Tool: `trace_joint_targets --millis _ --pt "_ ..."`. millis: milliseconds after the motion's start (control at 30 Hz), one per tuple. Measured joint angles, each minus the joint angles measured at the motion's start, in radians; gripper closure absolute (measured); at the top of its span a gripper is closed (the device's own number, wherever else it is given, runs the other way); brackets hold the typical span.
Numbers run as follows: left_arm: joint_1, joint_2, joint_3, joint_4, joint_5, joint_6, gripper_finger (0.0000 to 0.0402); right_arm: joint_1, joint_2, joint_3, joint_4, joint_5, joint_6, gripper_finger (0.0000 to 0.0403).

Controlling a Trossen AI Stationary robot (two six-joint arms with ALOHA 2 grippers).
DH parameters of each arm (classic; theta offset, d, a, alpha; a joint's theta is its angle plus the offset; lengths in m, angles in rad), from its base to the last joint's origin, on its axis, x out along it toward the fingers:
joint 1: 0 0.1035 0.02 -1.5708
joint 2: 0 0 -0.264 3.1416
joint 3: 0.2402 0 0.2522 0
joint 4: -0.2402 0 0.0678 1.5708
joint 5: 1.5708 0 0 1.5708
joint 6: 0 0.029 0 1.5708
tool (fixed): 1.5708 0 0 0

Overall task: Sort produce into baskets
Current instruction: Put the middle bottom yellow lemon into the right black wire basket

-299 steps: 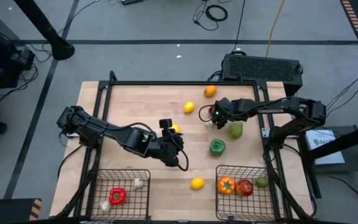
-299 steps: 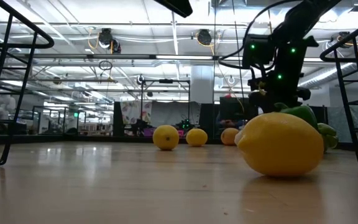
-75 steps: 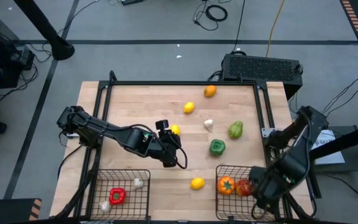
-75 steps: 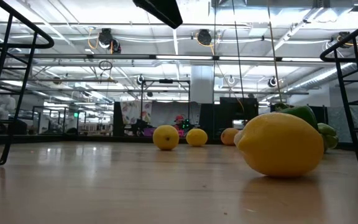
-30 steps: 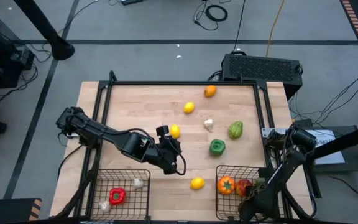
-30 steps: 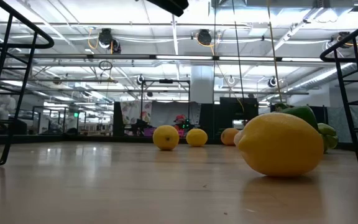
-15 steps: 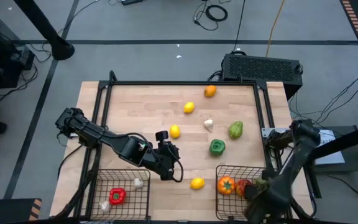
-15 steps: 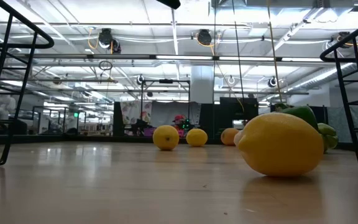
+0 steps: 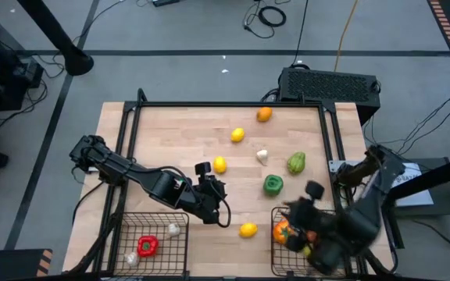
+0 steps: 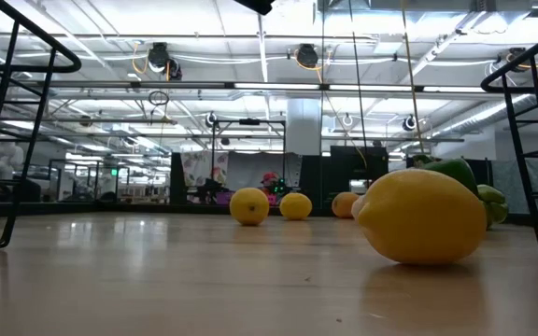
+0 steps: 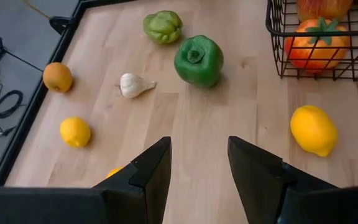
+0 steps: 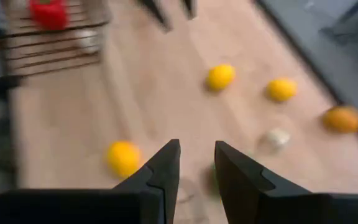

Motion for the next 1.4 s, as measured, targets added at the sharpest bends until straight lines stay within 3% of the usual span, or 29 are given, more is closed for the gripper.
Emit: trace_joint_targets --millis 233,433,633,833,1100,1233,1400 --pt "-0.003 0.000 0.000 -0.001 -0.022 -0.001 0.0236 -0.171 0.000 -0.162 0.061 0.027 -0.253 0.0317" --pt "-0.002 0.000 0.000 -0.021 -0.037 -0.003 0.0236 -0.220 0.001 -0.346 0.288 0.103 -0.388 0.0341" --pt "0.016 0.000 0.000 -0.056 -0.126 0.003 0.0236 -0.281 0.002 -0.364 0.405 0.077 -0.542 0.0364" --pt "0.041 0.000 0.000 -0.083 -0.192 -0.006 0.0236 -0.308 0.001 -0.364 0.394 0.072 -0.641 0.0374" --pt "0.039 0.000 0.000 -0.033 -0.126 -0.105 0.0236 -0.346 -0.037 -0.365 0.212 0.081 -0.545 0.0376" --pt "0.036 0.000 0.000 -0.032 -0.118 -0.211 0.0236 -0.367 -0.070 -0.365 0.211 0.072 -0.487 0.0376" --pt "0.030 0.016 -0.001 -0.033 -0.114 -0.204 0.0236 -0.393 -0.096 -0.365 0.227 0.073 -0.480 0.0376"
